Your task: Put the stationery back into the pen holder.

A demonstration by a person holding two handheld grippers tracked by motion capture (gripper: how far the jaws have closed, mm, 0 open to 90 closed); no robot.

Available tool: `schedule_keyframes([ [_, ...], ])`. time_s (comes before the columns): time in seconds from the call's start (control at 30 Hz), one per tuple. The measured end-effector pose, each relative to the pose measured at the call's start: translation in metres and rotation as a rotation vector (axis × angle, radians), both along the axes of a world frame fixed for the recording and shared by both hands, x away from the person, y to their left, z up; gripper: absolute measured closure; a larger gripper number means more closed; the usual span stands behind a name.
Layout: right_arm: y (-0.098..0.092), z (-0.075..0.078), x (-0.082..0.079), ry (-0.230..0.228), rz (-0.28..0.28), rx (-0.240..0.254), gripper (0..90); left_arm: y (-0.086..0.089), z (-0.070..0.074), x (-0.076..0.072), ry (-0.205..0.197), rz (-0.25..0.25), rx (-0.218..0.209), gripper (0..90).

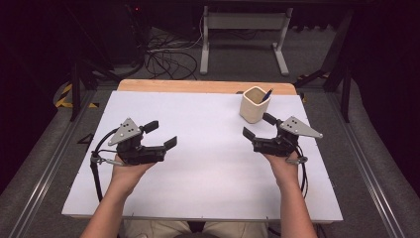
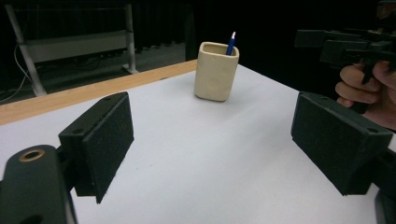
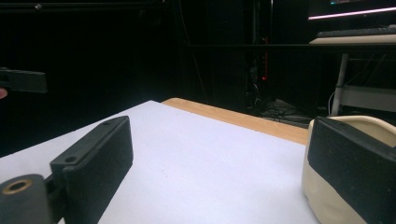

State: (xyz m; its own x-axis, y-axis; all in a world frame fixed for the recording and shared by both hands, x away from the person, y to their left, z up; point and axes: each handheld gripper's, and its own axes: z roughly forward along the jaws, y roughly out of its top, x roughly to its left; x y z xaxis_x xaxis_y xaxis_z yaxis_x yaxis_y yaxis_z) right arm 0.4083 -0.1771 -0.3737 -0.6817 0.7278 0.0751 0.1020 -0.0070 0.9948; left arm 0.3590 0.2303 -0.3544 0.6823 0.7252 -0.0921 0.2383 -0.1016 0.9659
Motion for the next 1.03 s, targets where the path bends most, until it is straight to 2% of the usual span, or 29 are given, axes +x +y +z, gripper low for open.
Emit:
schedule_keyframes([
  [0.27,-0.005,0.002,-0.010,-0.005,0.020,0.014,7.3,0.003,0.001,0.000,-0.004,0.006,0.001,14.3],
  [0.5,-0.008,0.005,-0.017,-0.025,0.056,0.005,7.5,0.004,0.001,0.000,-0.005,0.013,0.007,14.3],
  [0.63,-0.008,0.006,-0.022,-0.037,0.080,-0.018,7.5,0.005,0.001,0.000,-0.006,0.013,0.005,14.3],
  [1.03,-0.012,0.004,-0.020,-0.031,0.065,-0.017,7.2,0.006,0.000,0.002,-0.003,0.015,0.013,14.3],
])
